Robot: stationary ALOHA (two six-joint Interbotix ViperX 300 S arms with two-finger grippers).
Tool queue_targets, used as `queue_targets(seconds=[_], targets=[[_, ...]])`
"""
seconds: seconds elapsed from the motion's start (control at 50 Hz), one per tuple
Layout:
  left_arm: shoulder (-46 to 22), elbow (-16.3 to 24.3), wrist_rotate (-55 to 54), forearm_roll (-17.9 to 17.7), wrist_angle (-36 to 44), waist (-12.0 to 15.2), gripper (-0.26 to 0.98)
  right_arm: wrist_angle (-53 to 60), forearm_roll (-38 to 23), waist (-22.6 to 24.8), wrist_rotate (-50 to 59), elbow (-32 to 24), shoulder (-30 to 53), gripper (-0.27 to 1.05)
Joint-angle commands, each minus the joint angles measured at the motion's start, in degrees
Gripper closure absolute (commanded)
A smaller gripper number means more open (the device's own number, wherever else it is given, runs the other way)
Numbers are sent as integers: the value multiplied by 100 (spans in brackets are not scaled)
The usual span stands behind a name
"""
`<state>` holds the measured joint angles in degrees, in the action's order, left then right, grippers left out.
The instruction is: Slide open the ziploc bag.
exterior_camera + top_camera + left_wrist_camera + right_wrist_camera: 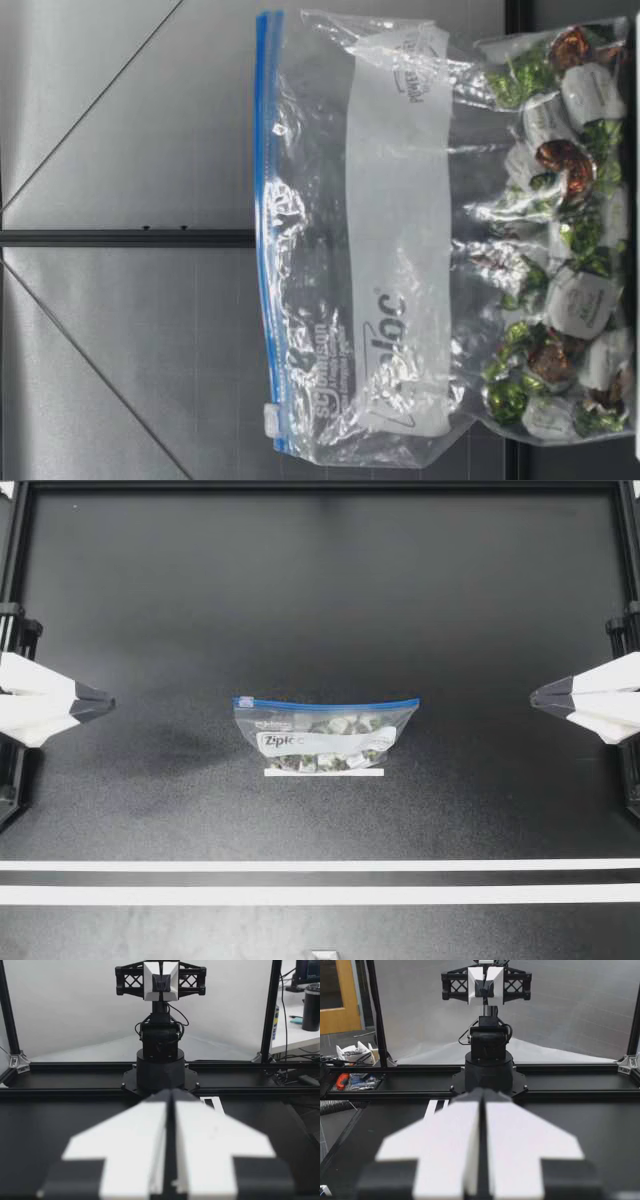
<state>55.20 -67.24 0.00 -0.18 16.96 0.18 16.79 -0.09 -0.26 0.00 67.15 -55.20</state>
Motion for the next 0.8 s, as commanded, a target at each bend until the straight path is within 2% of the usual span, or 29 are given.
queue_targets(seconds=[0.0, 0.2, 0.32, 0.4, 0.54, 0.66, 0.78], targets=[[-123, 26, -35, -53, -26, 26, 88, 26, -18, -35, -9, -35, 35, 92], [-404, -237, 26, -97, -26, 123, 89, 158, -9, -97, -9, -62, 141, 95], [-791, -571, -18, -185, 9, 448, 89, 519, -9, -360, 0, -149, 448, 95], [-1169, -694, -26, -457, 26, 686, 89, 773, -18, -527, 0, -264, 756, 95], [-1916, -659, -9, -993, 246, 791, 89, 1037, -18, -668, -18, -554, 1318, 95], [-2461, -571, -9, -1055, 501, 782, 84, 1046, -9, -729, -18, -826, 1723, 95], [-2865, -448, -88, -1055, 668, 782, 72, 1046, -9, -800, -35, -1046, 2101, 95]])
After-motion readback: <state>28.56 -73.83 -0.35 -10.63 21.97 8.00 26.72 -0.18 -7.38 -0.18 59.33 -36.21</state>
